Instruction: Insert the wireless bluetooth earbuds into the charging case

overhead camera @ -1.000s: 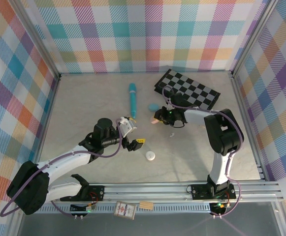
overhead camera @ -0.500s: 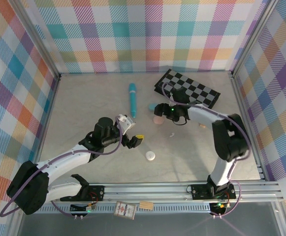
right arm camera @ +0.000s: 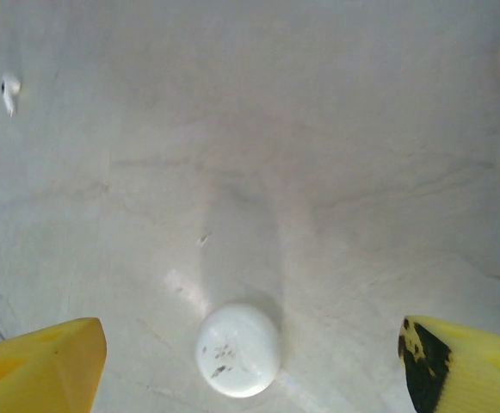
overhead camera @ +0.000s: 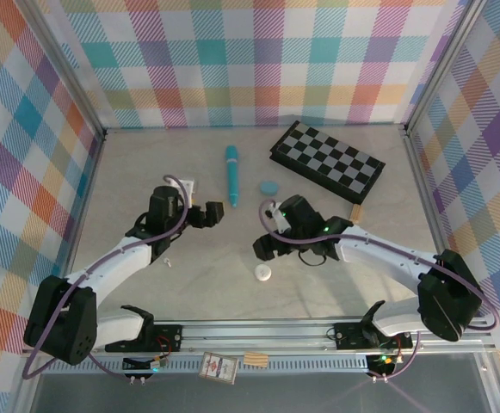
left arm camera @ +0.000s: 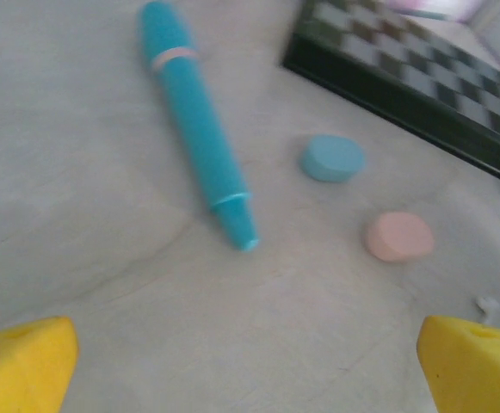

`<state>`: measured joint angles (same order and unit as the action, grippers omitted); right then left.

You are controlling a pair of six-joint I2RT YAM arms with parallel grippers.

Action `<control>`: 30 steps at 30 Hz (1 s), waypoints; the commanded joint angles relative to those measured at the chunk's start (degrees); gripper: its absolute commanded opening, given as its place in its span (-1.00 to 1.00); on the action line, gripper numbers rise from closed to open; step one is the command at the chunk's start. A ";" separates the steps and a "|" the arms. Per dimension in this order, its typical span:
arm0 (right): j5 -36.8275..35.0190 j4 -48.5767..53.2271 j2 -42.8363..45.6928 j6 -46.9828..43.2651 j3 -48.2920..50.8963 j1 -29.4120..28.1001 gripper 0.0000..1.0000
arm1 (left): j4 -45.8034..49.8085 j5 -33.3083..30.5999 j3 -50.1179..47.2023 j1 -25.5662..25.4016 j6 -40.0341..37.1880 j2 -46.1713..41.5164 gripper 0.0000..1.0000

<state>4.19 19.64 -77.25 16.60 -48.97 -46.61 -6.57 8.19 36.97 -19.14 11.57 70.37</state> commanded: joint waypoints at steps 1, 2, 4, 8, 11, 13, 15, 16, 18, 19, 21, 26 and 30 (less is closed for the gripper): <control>-2.60 -0.16 -1.18 -0.27 1.24 -1.52 0.76 | 15.80 -10.65 4.40 1.10 11.05 1.12 0.99; -2.77 -0.56 -1.93 0.34 1.25 -1.76 0.76 | 21.12 -13.60 5.80 1.12 12.50 1.41 0.99; -2.69 -1.33 -3.10 0.75 1.41 -1.90 0.76 | 32.42 -19.20 7.88 1.12 15.97 1.67 0.99; -1.68 -3.21 -4.97 0.73 1.67 -1.99 0.75 | 47.38 -27.19 8.89 1.03 22.69 0.76 0.92; -0.93 -4.18 -6.05 0.63 1.68 -1.99 0.75 | 54.27 -30.87 8.24 0.81 28.55 0.71 0.59; -0.93 -4.58 -6.35 0.63 1.52 -1.99 0.75 | 56.17 -30.64 7.69 0.32 30.98 1.31 0.43; -0.95 -4.84 -6.68 0.63 1.42 -1.98 0.74 | 56.50 -29.78 7.30 -0.79 32.03 2.25 0.30; -0.95 -4.93 -6.68 0.62 1.33 -1.99 0.74 | 56.32 -29.54 7.18 -1.65 32.48 2.93 0.21; -1.06 -5.12 -6.60 0.55 1.39 -2.02 0.74 | 54.78 -27.77 7.18 -2.76 32.47 4.64 0.10; -1.19 -5.04 -6.55 0.58 1.42 -1.99 0.74 | 53.92 -26.71 7.17 -3.19 32.70 5.76 0.06; -1.42 -5.07 -6.43 0.68 1.50 -1.99 0.74 | 52.53 -25.83 7.48 -3.86 33.01 8.14 -0.02; -2.20 -4.79 -5.46 0.79 2.23 -1.99 0.73 | 51.13 -26.15 8.42 -4.40 34.43 13.32 -0.17; -2.60 -4.74 -5.25 1.00 2.74 -1.99 0.73 | 49.43 -25.23 8.03 -4.42 34.58 15.77 -0.29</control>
<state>2.11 15.46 -83.20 17.12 -47.11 -48.25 43.57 -17.96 44.80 -23.20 44.86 84.97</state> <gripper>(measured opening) 0.866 0.363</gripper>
